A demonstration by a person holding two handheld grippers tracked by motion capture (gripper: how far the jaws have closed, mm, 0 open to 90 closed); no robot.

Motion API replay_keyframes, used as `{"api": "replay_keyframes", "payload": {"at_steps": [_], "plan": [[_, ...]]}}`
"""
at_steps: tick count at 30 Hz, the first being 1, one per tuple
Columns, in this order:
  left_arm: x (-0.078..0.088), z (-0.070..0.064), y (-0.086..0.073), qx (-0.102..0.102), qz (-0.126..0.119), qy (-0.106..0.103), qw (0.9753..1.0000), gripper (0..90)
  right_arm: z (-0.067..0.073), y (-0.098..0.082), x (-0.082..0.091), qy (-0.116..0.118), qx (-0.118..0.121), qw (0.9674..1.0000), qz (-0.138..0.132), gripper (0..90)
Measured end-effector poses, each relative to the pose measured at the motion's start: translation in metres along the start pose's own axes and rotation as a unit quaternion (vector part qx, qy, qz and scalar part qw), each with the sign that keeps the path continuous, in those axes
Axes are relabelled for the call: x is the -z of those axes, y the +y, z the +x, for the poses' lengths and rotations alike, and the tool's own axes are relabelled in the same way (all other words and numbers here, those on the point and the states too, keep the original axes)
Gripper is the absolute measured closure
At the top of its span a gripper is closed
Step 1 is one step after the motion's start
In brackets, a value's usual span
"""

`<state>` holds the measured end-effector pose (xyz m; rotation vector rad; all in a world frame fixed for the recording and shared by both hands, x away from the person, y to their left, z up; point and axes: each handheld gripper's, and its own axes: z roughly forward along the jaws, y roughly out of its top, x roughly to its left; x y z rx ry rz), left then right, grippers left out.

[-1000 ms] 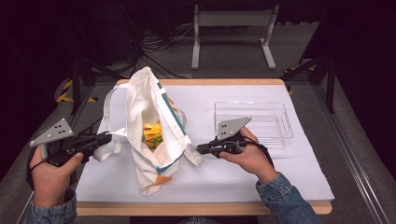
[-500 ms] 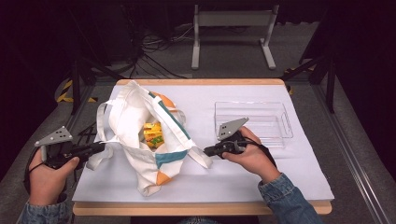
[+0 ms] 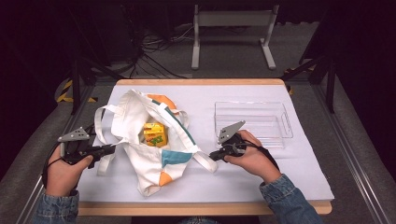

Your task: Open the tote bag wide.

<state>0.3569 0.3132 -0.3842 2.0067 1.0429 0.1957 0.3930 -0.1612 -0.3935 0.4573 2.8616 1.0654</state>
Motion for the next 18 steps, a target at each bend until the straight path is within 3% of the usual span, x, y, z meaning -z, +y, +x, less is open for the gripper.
{"api": "replay_keyframes", "payload": {"at_steps": [4, 8, 14, 18], "plan": [[-0.004, 0.004, -0.002, 0.008, 0.006, -0.005, 0.9999, 87.2, -0.001, -0.002, -0.002, 0.002, -0.004, 0.9999, 0.011, 87.9], [-0.009, 0.004, -0.003, 0.008, 0.031, -0.006, 0.9995, 87.2, -0.002, -0.005, -0.003, 0.003, -0.007, 0.9998, 0.02, 87.9], [-0.019, 0.005, -0.006, 0.016, 0.091, -0.011, 0.9957, 87.4, -0.002, -0.006, -0.004, 0.006, -0.011, 0.9996, 0.027, 87.9], [-0.022, 0.006, -0.007, 0.021, 0.102, -0.017, 0.9945, 87.4, -0.002, -0.006, -0.004, 0.009, -0.012, 0.9995, 0.029, 87.9]]}}
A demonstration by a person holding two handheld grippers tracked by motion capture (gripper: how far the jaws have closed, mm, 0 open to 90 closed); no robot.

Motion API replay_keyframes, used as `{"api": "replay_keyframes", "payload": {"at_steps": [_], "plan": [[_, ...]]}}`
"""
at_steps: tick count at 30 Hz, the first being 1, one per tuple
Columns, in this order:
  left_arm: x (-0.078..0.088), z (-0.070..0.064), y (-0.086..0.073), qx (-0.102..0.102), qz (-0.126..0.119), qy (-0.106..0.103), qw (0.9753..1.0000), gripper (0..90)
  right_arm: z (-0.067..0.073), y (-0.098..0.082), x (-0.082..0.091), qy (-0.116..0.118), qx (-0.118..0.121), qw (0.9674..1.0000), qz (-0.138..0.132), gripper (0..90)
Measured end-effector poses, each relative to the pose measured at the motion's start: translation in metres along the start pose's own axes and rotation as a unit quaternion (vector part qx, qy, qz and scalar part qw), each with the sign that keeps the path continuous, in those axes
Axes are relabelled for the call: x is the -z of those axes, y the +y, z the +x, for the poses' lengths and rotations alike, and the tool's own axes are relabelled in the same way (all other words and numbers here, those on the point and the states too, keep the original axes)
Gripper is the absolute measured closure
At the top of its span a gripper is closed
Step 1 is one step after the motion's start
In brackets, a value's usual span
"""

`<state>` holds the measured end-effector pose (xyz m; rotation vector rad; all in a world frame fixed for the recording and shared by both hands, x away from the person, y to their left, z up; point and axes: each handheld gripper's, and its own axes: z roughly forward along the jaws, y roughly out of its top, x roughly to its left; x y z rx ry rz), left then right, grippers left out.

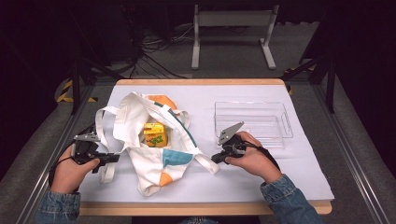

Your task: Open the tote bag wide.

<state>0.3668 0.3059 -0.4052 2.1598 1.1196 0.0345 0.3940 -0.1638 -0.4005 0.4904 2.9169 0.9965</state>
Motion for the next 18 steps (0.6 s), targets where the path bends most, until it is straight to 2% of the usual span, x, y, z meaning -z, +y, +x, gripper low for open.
{"api": "replay_keyframes", "payload": {"at_steps": [3, 8, 9, 13, 15, 18], "plan": [[0.001, -0.001, 0.0, -0.002, -0.007, -0.003, 1.0, 86.6, -0.001, 0.0, 0.0, 0.0, 0.0, 1.0, -0.002, 87.7], [0.009, -0.004, 0.002, -0.018, -0.019, 0.002, 0.9997, 77.8, 0.0, 0.001, 0.003, 0.0, -0.005, 0.9999, -0.015, 85.2], [0.013, -0.004, 0.003, -0.025, -0.025, 0.006, 0.9994, 74.3, 0.0, 0.001, 0.004, 0.0, -0.007, 0.9998, -0.017, 83.7], [0.027, -0.007, 0.003, -0.017, -0.048, 0.007, 0.9987, 56.6, 0.001, 0.002, 0.009, -0.003, -0.006, 0.9995, -0.03, 75.3], [0.037, -0.009, 0.002, -0.012, -0.071, 0.011, 0.9973, 46.8, 0.002, 0.004, 0.012, -0.003, -0.008, 0.9991, -0.041, 70.7], [0.048, -0.011, 0.002, -0.011, -0.099, 0.018, 0.9949, 40.1, 0.003, 0.006, 0.017, -0.004, -0.007, 0.9983, -0.057, 63.8]]}}
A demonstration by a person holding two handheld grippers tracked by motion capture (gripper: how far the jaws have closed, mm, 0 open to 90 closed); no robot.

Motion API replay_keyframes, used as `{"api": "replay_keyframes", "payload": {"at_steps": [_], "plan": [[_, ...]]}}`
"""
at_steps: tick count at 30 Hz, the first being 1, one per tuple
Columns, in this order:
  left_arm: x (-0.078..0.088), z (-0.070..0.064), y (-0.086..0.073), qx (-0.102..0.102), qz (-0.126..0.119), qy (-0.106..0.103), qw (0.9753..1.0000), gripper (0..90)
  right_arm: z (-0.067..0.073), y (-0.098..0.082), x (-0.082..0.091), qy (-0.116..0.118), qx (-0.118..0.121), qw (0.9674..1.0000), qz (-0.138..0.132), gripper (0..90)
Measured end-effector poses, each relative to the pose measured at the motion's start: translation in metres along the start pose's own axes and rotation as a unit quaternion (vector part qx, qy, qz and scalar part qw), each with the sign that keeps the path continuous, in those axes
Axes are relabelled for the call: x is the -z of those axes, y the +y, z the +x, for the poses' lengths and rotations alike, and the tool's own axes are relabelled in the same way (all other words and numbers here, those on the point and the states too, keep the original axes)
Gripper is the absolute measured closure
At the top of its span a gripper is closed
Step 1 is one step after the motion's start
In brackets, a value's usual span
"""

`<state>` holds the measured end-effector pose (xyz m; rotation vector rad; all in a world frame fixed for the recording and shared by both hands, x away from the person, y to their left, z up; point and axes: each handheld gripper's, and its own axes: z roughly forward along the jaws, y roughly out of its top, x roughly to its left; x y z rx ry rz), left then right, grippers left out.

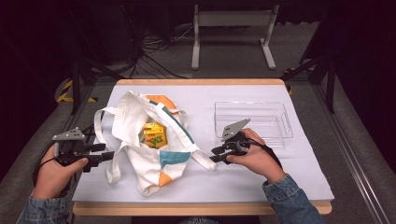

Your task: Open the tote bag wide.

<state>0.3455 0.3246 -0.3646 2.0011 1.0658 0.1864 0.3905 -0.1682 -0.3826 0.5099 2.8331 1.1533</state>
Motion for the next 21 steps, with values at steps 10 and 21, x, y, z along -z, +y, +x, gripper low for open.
{"api": "replay_keyframes", "payload": {"at_steps": [10, 21], "plan": [[0.006, -0.009, 0.01, -0.013, -0.072, 0.018, 0.9971, 39.7, 0.005, 0.014, 0.017, 0.003, -0.008, 0.998, -0.062, 56.4], [0.01, -0.01, 0.016, -0.003, -0.124, 0.034, 0.9916, 40.2, 0.004, 0.048, 0.02, -0.016, -0.003, 0.9921, -0.124, 51.4]]}}
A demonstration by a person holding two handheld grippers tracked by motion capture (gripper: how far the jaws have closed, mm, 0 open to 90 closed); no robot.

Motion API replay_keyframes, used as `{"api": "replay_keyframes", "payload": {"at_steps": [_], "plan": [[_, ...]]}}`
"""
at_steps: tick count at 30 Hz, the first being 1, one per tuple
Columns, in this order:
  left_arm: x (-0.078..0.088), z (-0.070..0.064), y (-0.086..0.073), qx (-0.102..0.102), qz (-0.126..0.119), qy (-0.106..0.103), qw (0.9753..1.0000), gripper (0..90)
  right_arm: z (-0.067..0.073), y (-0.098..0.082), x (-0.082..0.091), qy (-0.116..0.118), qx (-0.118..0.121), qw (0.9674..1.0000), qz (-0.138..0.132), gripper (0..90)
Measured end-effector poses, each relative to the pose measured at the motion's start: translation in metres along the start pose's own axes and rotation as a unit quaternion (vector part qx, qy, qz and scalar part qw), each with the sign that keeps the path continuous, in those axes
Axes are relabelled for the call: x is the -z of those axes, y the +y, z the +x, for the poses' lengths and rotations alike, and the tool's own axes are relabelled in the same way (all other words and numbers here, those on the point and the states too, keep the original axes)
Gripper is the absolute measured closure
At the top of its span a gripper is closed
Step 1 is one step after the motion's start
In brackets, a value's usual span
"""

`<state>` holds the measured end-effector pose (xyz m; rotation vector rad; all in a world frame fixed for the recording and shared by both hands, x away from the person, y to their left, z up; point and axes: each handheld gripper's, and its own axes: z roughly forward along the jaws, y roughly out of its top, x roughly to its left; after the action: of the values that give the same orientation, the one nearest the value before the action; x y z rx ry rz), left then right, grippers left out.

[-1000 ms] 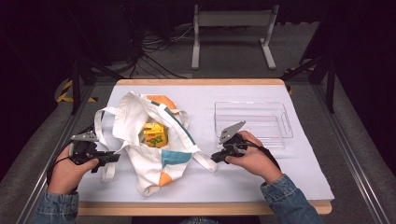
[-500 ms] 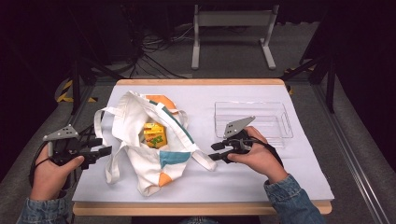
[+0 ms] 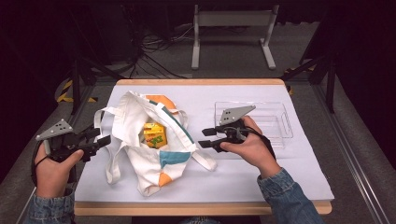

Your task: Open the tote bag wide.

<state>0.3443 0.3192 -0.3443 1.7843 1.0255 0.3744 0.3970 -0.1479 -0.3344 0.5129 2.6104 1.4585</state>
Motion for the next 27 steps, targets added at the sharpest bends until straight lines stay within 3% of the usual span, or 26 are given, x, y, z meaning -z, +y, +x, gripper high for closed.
{"api": "replay_keyframes", "payload": {"at_steps": [8, 19, 24, 27], "plan": [[-0.005, 0.001, 0.002, 0.001, 0.001, 0.001, 1.0, 38.0, -0.008, 0.022, -0.017, -0.016, -0.006, 0.999, -0.042, 43.2], [-0.013, 0.001, 0.002, 0.001, 0.005, 0.003, 1.0, 35.9, -0.013, 0.039, -0.056, -0.01, -0.004, 0.9982, -0.059, 38.0], [-0.014, 0.001, 0.002, 0.0, 0.007, 0.001, 1.0, 35.3, -0.011, 0.046, -0.077, -0.004, 0.007, 0.9986, -0.052, 38.7], [-0.014, 0.001, 0.002, -0.001, 0.008, 0.0, 1.0, 34.9, -0.011, 0.05, -0.086, -0.011, 0.001, 0.9985, -0.054, 32.6]]}}
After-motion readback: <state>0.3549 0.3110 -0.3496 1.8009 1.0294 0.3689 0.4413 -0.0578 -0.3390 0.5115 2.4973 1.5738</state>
